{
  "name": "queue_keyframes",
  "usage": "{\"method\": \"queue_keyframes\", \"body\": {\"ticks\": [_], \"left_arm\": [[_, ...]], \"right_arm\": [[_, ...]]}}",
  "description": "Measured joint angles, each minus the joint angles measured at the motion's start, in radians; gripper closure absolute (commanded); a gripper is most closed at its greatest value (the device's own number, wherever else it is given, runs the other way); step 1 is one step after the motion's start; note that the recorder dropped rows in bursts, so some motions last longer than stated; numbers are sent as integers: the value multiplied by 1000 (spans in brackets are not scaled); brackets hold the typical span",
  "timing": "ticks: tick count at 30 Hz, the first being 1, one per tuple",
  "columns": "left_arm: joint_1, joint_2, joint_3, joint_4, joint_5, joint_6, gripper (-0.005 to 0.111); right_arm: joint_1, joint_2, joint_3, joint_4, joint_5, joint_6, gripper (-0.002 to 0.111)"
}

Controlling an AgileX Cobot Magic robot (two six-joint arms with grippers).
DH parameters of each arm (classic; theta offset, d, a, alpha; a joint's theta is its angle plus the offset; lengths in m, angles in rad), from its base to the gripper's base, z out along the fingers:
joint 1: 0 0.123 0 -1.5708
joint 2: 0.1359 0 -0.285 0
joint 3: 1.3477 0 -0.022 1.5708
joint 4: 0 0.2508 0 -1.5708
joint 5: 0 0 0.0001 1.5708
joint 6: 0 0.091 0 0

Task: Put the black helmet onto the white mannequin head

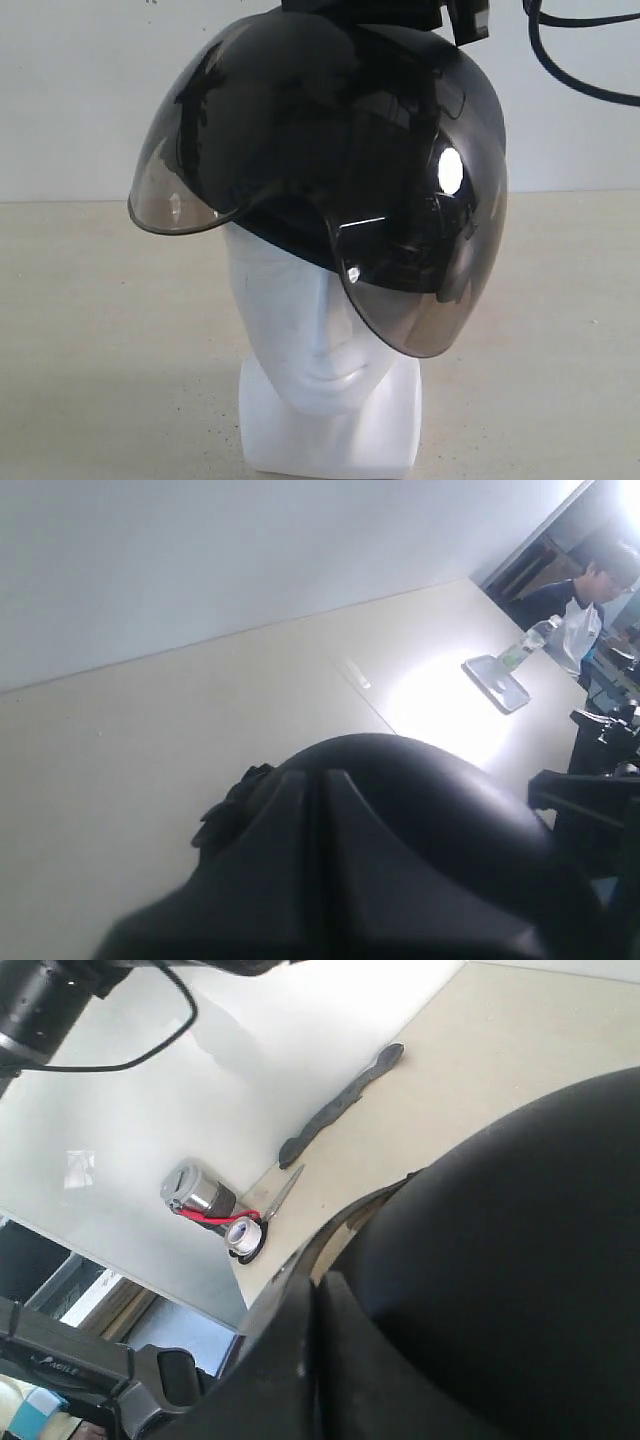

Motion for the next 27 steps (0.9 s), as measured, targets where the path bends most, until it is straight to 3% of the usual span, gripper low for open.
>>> {"method": "queue_keyframes", "body": {"ticks": [17,23,27], "left_arm": [[-211,-130,43,19,5,22,102],[-303,-134,43,144,5,11,102],[-318,-146,43,230,5,-18,102]], "right_arm": [[18,-70,15,-26,14,29,109],[21,-72,15,-23,30,37,109],[21,-72,15,-17,31,37,109]]}}
